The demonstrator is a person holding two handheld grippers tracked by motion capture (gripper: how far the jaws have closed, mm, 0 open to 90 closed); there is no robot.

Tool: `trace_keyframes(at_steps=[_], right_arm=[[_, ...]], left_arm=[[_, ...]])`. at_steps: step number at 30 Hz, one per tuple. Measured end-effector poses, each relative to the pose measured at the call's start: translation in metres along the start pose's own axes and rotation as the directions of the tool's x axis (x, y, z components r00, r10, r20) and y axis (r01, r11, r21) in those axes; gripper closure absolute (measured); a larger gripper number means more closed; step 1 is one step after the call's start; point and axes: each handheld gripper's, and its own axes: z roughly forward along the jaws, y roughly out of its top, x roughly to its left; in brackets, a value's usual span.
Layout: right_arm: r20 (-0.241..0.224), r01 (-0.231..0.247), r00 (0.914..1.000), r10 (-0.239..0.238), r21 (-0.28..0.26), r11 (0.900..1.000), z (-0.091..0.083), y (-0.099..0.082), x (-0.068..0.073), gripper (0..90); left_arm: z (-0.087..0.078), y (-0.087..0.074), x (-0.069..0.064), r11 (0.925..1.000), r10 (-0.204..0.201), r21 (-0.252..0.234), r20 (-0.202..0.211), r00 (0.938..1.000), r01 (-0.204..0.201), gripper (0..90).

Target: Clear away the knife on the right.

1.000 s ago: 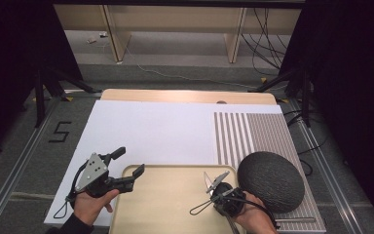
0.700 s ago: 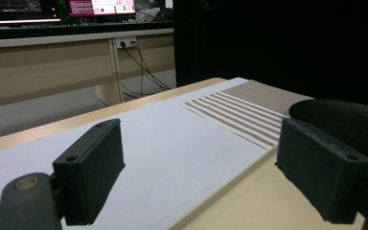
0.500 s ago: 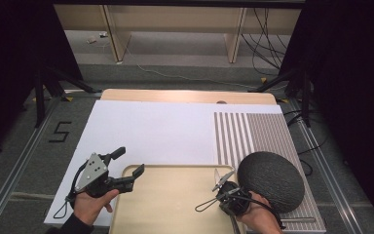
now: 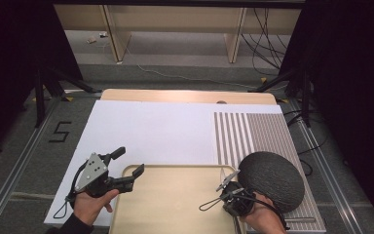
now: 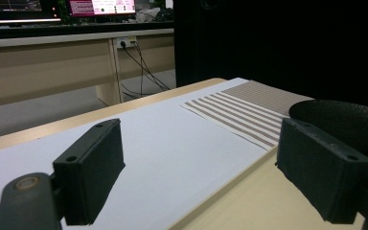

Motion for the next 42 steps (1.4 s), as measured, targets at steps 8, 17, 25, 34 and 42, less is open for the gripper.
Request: trace_keyframes(at_steps=[8, 17, 25, 34, 42], right_arm=[[-0.002, -0.005, 1.0000, 0.005, -0.003, 1.0000, -0.001, -0.001, -0.002, 90.0], [-0.018, -0.031, 0.9994, 0.030, -0.052, 0.9981, -0.007, -0.004, -0.008, 90.0], [-0.117, -0.105, 0.9899, 0.080, -0.218, 0.9703, -0.021, -0.008, -0.016, 65.9], [-0.178, -0.171, 0.9773, 0.115, -0.339, 0.9253, -0.031, -0.009, -0.021, 40.0], [-0.185, -0.196, 0.9740, 0.131, -0.393, 0.8984, -0.036, -0.012, -0.025, 31.8]], left_arm=[[0.000, 0.000, 0.000, 1.0000, -0.002, 0.000, 0.000, 1.0000, 0.002, 16.1], [0.000, 0.000, 0.000, 1.0000, -0.003, -0.001, 0.001, 1.0000, 0.003, 16.1], [0.000, 0.000, 0.000, 1.0000, -0.005, 0.000, 0.002, 1.0000, 0.005, 16.1], [0.000, 0.000, 0.000, 1.0000, -0.006, 0.001, 0.004, 1.0000, 0.006, 16.1], [0.000, 0.000, 0.000, 1.0000, -0.006, 0.001, 0.004, 1.0000, 0.006, 16.1]])
